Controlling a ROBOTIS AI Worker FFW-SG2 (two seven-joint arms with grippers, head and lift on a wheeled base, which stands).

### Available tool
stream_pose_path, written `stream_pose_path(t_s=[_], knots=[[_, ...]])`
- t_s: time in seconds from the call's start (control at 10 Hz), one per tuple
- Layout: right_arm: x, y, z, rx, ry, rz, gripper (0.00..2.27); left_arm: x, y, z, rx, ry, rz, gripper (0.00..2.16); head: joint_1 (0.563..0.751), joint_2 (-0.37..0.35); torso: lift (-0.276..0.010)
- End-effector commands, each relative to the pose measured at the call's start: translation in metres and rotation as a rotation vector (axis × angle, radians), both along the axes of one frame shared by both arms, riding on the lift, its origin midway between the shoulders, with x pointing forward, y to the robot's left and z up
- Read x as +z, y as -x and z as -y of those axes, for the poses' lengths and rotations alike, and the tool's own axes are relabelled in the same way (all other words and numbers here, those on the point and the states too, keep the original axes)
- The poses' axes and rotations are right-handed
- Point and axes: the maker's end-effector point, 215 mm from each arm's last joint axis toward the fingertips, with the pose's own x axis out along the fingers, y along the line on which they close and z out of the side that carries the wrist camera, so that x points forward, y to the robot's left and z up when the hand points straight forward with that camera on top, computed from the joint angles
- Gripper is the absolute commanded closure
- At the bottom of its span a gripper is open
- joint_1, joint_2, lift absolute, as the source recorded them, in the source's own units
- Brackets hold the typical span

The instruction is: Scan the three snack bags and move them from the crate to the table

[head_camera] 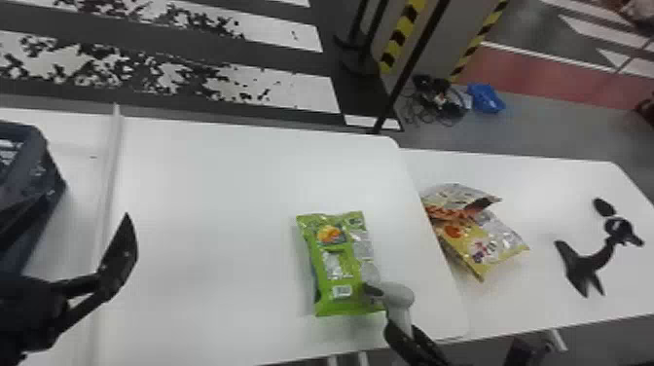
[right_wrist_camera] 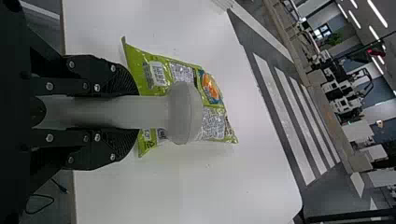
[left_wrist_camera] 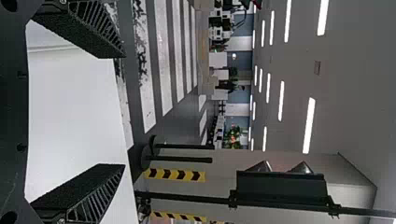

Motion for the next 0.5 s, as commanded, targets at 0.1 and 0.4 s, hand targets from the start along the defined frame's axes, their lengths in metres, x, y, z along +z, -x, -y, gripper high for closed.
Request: stream_pose_path(t_s=[0.1,0.4], knots=[[-0.015,0.000,-0.010,0.023,0.014,-0.016,2.24,-0.004,0.001,-0.001,0.001,-0.002,-0.008,0.03,0.695,-0.330,-0.062],[-0.017,-0.004,-0.011,0.026,0.021,-0.007,2.24,-0.006,0.001,-0.005,0.009,-0.007,-0.010,0.03,0.695,-0.303,-0.062]])
